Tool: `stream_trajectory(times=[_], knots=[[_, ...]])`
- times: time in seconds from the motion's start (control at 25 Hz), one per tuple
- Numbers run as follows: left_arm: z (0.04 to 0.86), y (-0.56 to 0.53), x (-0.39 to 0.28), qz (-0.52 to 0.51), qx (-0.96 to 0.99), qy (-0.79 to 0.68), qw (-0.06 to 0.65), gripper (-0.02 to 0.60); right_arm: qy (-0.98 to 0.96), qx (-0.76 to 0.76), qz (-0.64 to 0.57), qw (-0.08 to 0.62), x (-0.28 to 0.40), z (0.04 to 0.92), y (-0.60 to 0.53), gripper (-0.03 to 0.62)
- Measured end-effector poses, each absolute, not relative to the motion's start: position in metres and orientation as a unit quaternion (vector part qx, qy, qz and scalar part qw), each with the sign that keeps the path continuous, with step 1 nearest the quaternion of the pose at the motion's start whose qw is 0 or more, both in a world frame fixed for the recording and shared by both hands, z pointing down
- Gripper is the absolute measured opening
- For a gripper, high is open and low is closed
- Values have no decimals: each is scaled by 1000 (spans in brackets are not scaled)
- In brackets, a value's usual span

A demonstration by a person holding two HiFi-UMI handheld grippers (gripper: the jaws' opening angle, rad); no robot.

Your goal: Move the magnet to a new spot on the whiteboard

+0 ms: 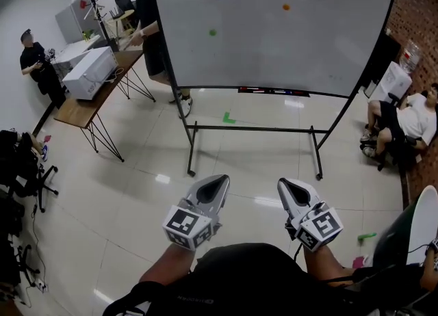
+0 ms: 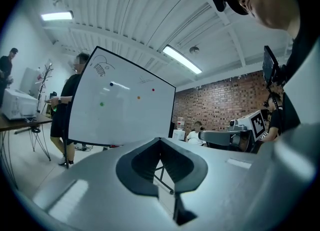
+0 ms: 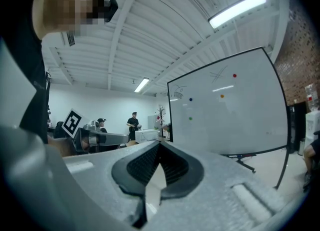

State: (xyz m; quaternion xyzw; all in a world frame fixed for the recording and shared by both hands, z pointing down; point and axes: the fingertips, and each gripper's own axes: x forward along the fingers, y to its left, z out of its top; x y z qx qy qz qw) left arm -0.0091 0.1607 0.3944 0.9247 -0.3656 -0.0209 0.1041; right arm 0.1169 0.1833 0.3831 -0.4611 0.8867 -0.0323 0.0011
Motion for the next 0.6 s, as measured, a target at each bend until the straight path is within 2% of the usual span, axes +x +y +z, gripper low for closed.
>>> stream_trajectory(times=[0.6], knots=[[399, 166, 17, -14, 930, -347, 121, 17, 881, -470, -54, 9, 138, 391, 191, 2]])
